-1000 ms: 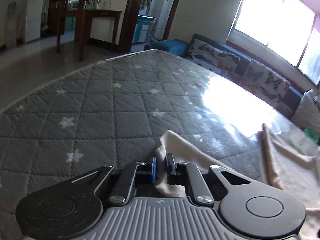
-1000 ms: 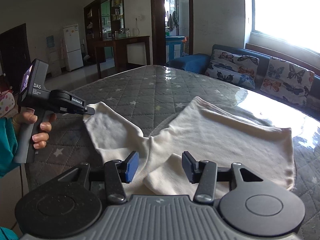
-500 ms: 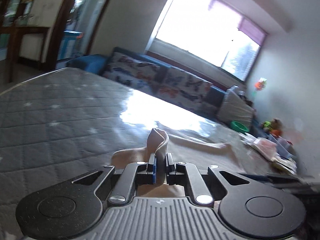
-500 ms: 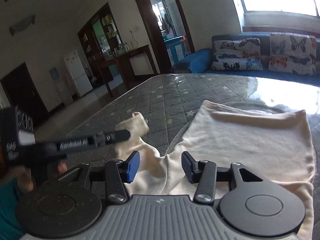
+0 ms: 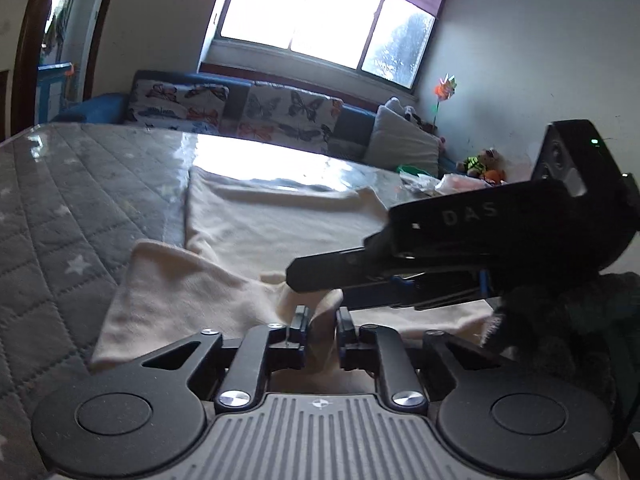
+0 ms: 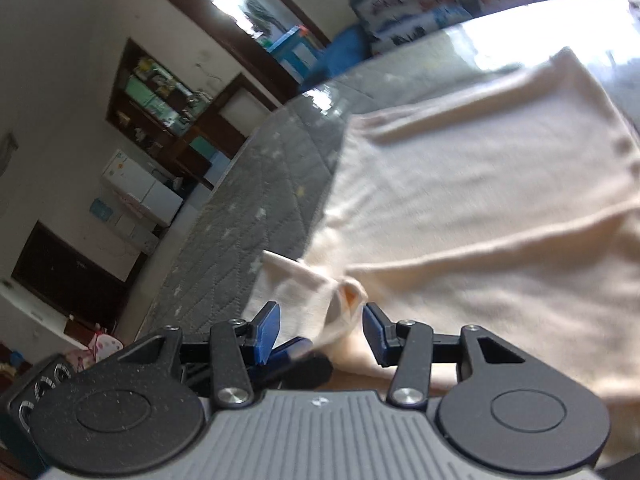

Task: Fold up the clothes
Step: 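Lift the sleeve with the left gripper and fold it across the body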

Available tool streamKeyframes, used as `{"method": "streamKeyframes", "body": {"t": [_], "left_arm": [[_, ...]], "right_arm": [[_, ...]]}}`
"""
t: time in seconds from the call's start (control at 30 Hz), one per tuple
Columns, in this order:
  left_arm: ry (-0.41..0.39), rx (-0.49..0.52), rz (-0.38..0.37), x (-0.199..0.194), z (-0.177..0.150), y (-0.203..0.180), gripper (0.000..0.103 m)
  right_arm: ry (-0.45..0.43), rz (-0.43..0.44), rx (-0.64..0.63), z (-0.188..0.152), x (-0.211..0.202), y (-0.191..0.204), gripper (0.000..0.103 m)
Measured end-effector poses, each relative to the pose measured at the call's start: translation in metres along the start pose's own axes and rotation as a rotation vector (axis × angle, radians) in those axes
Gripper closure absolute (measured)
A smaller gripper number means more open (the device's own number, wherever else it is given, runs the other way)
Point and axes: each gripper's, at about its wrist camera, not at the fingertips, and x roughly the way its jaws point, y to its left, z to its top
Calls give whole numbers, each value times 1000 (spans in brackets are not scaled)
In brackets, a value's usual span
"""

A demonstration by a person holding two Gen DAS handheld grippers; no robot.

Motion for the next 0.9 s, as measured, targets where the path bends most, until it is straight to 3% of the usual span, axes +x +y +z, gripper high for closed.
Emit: {"method": "streamKeyframes", "body": {"t": [0.13, 0.2, 0.3, 0.33, 0.4, 0.53, 0.9], "left_arm": [[23, 8, -9, -3, -8, -2, 58], [17, 24, -4, -8, -8, -1, 54], [3, 36, 10, -17, -4, 5, 45], [-3, 36, 20, -20, -2, 8, 42], [-18, 34, 49, -29, -2, 14, 37], [-43, 26, 117, -41, -1, 28, 31], [-17, 53, 208, -23, -2, 33, 30]], "right_arm": [[11, -17, 40, -7, 8, -8, 63], [9, -23, 39, -9, 9, -6, 66], [17, -35, 7, -10, 10, 0, 80], [15, -43, -6, -11, 10, 1, 91], [0, -65, -46, -11, 8, 8, 97], [-54, -93, -163, -4, -7, 30, 99], [-210, -142, -358, 36, -52, 72, 99]]}}
